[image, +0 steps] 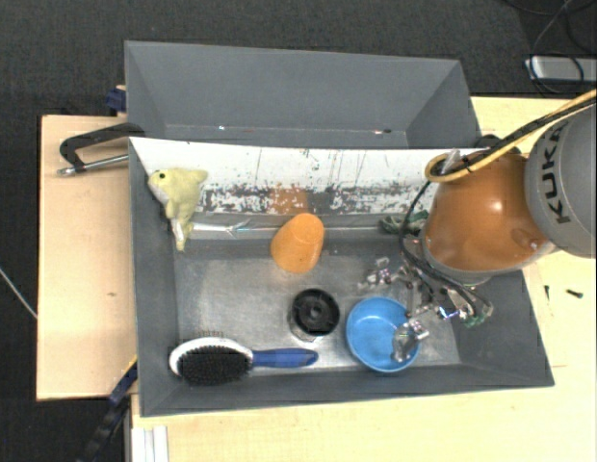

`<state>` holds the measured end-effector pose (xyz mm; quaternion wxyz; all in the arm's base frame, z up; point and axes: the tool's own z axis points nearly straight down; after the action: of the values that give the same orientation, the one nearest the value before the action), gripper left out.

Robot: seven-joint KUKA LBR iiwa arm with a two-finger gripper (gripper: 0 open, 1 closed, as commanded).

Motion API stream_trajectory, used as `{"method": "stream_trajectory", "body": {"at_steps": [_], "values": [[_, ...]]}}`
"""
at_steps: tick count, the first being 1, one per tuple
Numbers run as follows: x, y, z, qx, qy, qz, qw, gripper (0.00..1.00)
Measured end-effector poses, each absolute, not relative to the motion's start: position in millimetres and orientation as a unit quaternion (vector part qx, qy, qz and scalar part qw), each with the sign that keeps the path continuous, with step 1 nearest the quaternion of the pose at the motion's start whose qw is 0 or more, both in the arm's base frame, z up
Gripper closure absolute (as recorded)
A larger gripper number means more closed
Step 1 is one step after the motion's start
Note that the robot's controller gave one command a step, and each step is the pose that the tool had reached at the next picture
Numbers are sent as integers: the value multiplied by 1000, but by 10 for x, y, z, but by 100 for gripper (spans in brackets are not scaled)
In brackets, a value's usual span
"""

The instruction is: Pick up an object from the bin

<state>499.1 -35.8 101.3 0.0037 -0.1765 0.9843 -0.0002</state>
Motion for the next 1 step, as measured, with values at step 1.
{"method": "stream_trajectory", "body": {"at_steps": [1], "values": [[4997, -244, 1005, -132, 991, 1, 2, 0]]}}
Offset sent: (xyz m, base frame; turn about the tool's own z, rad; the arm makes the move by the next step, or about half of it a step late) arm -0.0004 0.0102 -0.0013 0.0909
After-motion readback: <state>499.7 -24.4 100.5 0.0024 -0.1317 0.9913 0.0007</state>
